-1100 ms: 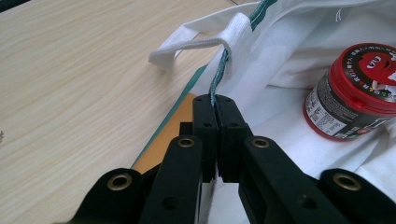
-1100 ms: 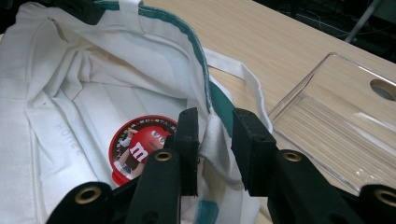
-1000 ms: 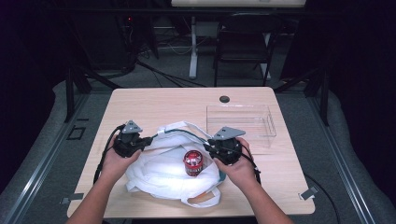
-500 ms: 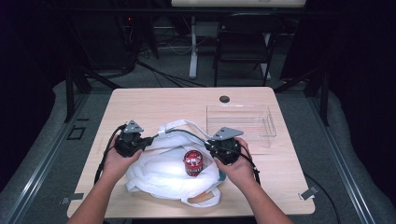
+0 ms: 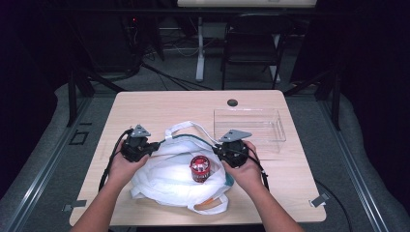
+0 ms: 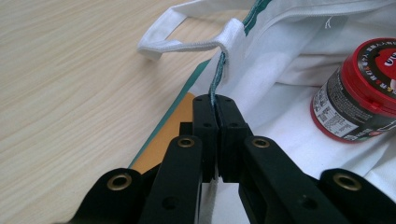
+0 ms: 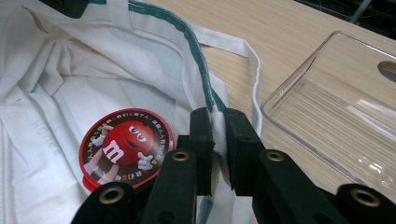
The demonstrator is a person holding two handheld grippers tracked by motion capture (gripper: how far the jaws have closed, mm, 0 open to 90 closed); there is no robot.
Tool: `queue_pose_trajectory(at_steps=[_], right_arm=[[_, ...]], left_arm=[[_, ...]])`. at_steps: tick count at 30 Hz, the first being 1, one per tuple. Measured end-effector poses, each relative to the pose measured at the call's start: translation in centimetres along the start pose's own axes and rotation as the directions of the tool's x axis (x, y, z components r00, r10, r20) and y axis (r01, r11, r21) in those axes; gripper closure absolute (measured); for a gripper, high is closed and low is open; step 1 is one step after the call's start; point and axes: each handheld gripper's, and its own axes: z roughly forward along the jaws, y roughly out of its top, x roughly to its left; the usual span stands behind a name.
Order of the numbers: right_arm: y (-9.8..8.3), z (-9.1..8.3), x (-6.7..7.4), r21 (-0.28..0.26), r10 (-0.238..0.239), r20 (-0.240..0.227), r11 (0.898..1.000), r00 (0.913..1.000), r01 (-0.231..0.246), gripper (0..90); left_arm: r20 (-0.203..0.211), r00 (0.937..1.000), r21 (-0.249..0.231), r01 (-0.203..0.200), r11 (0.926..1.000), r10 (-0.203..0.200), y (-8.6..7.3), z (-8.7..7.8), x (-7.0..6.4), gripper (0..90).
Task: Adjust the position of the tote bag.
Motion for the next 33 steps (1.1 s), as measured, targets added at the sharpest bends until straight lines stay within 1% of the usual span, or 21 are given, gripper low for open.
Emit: queue_pose_trajectory(at_steps=[10,12,22,25,27,28,33], right_arm=[[-0.2,0.8,-0.3,0.014,0.008,0.010,1.000,0.9999,-0.008,82.3],[-0.2,0.9,-0.4,0.017,0.008,0.014,1.000,0.9999,-0.008,82.4],[-0.3,1.2,-0.6,0.028,0.010,0.010,1.000,0.9999,-0.011,82.4],[-0.3,1.2,-0.6,0.029,0.013,0.012,0.999,0.9998,-0.014,82.4],[-0.5,1.4,-0.8,0.035,0.015,0.013,0.999,0.9998,-0.015,82.4],[-0.7,1.7,-0.8,-0.007,0.025,-0.001,1.000,0.9997,-0.025,82.4],[-0.8,1.9,-1.0,0.009,0.033,-0.003,0.999,0.9995,-0.033,82.5]], left_arm=[[0.002,1.0000,0.012,0.001,0.9999,-0.001,0.0,0.6,0.1,88.2],[0.006,1.0000,0.013,0.006,0.9999,-0.006,0.0,0.6,0.2,88.2],[0.005,0.9999,0.019,0.012,0.9998,-0.012,0.0,0.9,0.3,88.2],[-0.002,0.9999,0.012,0.017,0.9998,-0.017,0.0,1.1,0.2,88.2],[0.003,0.9999,0.022,0.014,0.9997,-0.014,0.0,1.1,0.3,88.2],[0.006,0.9998,0.022,0.016,0.9996,-0.016,0.0,1.2,0.3,88.2],[0.004,0.9999,0.029,0.014,0.9995,-0.014,0.0,1.3,0.3,88.2]])
